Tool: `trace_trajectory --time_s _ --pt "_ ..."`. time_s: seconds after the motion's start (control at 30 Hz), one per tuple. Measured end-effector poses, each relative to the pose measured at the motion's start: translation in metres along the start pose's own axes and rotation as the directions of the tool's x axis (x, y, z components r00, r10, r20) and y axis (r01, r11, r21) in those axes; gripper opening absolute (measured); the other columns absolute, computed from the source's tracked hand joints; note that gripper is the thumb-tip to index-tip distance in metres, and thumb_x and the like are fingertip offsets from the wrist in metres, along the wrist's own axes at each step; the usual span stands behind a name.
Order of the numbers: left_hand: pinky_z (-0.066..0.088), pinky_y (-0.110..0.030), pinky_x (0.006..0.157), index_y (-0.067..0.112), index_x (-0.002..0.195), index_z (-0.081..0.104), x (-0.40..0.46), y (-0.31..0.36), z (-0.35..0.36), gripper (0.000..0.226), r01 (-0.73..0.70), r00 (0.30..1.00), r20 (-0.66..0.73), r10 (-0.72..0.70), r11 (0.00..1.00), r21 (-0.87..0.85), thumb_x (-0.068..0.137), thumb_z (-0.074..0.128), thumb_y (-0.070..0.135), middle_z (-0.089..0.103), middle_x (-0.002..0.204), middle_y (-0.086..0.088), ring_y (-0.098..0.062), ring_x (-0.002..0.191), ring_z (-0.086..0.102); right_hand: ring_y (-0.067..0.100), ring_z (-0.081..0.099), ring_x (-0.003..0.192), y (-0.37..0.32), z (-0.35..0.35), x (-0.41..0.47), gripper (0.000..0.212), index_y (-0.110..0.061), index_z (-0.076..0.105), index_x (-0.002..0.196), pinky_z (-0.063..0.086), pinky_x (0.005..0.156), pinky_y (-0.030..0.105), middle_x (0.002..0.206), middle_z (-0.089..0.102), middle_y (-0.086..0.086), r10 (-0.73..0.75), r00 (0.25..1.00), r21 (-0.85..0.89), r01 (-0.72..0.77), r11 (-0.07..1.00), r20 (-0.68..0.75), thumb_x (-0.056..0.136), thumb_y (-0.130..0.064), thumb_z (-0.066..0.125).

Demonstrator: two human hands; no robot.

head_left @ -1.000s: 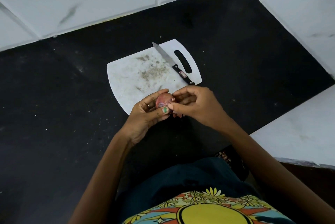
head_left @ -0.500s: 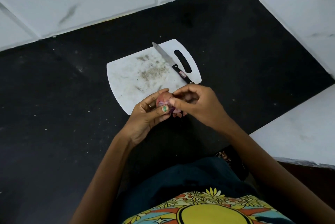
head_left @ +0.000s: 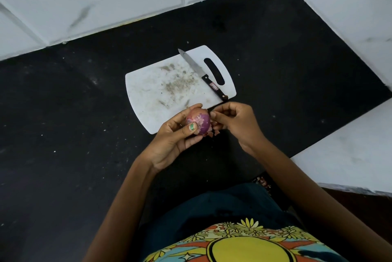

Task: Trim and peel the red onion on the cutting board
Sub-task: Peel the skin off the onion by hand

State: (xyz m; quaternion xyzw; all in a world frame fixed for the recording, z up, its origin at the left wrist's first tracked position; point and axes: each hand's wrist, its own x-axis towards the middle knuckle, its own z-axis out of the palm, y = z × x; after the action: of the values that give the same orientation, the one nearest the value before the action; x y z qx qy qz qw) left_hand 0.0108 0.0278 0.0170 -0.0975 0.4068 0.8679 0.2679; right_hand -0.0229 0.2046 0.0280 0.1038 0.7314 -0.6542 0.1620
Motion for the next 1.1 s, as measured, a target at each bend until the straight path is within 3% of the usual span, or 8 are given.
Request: trace_trajectory --time_s 0.13,0.23,0.33,0.4,0.57,0.77,0.9,1.1 --pt "0.057 -0.023 0.074 0.017 0.126 0.059 0.002 -0.001 -0.003 0.071 0.014 0.999 0.030 -0.013 0.999 -0.029 0.060 0.084 0.022 0.067 0.118 -0.001 -0.015 0.096 0.068 0.007 0.060 0.050 0.013 -0.002 0.000 0.013 0.001 0.065 0.088 0.053 0.051 0.022 0.068 0.066 0.006 -0.023 0.999 -0.155 0.016 0.988 -0.044 0.089 -0.012 0.065" --pt "0.057 -0.026 0.075 0.020 0.119 0.065 0.002 0.000 -0.001 0.057 0.015 1.000 -0.026 -0.014 1.000 0.021 0.064 0.079 0.013 0.069 0.110 0.002 -0.014 0.092 0.068 0.004 0.063 0.059 0.014 -0.004 0.003 0.024 -0.005 0.069 0.087 0.052 0.057 0.020 0.075 0.069 -0.002 -0.083 0.996 -0.358 0.063 0.932 -0.041 0.093 -0.026 0.059" --pt "0.058 -0.030 0.075 0.021 0.112 0.067 0.002 0.001 -0.001 0.052 0.017 0.996 -0.087 -0.010 0.997 0.076 0.066 0.068 -0.002 0.066 0.108 0.002 -0.016 0.092 0.068 0.001 0.060 0.075 0.010 -0.004 0.004 0.014 -0.008 0.071 0.095 0.046 0.068 0.007 0.091 0.062 -0.003 -0.150 0.989 -0.505 0.139 0.852 0.018 0.091 -0.017 0.061" --pt "0.059 -0.031 0.077 0.021 0.110 0.068 0.002 0.002 0.000 0.054 0.005 0.994 -0.111 0.009 0.993 0.122 0.063 0.070 -0.004 0.065 0.109 0.002 -0.016 0.095 0.067 -0.001 0.060 0.080 0.003 -0.004 0.003 0.014 -0.011 0.072 0.099 0.046 0.073 0.007 0.091 0.060 -0.009 -0.188 0.980 -0.489 0.194 0.851 0.061 0.089 -0.012 0.062" --pt "0.058 -0.027 0.074 0.023 0.109 0.070 0.000 0.006 0.001 0.055 -0.042 0.992 -0.110 0.069 0.972 0.233 0.061 0.073 -0.003 0.066 0.111 0.001 -0.019 0.098 0.067 0.021 0.071 0.084 -0.021 -0.005 -0.010 0.014 -0.014 0.070 0.100 0.059 0.076 0.039 0.091 0.073 0.005 -0.175 0.960 -0.299 0.237 0.924 0.220 0.086 -0.017 0.068" --pt "0.056 -0.025 0.077 0.023 0.111 0.068 0.000 0.009 0.004 0.057 -0.070 0.993 -0.071 0.094 0.953 0.295 0.061 0.073 -0.001 0.072 0.104 0.000 -0.016 0.097 0.067 0.010 0.072 0.080 -0.031 -0.006 -0.015 0.026 -0.009 0.070 0.100 0.058 0.075 0.024 0.088 0.074 -0.002 -0.198 0.935 -0.310 0.289 0.906 0.294 0.075 -0.013 0.078" --pt "0.056 -0.028 0.085 0.025 0.109 0.070 -0.001 0.009 0.006 0.056 -0.082 0.993 -0.055 0.106 0.938 0.336 0.058 0.076 0.002 0.072 0.107 -0.001 -0.018 0.103 0.065 0.008 0.071 0.075 -0.030 -0.006 -0.013 0.022 -0.011 0.071 0.091 0.054 0.070 0.017 0.081 0.073 -0.005 -0.206 0.937 -0.322 0.295 0.899 0.282 0.071 -0.008 0.080" --pt "0.055 -0.023 0.078 0.024 0.110 0.068 -0.002 0.007 0.008 0.056 -0.072 0.996 -0.021 0.084 0.940 0.332 0.060 0.073 -0.001 0.072 0.104 0.005 -0.013 0.098 0.067 0.001 0.066 0.068 -0.026 -0.008 -0.008 0.010 -0.006 0.075 0.083 0.052 0.068 0.015 0.074 0.071 -0.006 -0.267 0.945 -0.364 0.319 0.875 0.187 0.075 -0.001 0.071"
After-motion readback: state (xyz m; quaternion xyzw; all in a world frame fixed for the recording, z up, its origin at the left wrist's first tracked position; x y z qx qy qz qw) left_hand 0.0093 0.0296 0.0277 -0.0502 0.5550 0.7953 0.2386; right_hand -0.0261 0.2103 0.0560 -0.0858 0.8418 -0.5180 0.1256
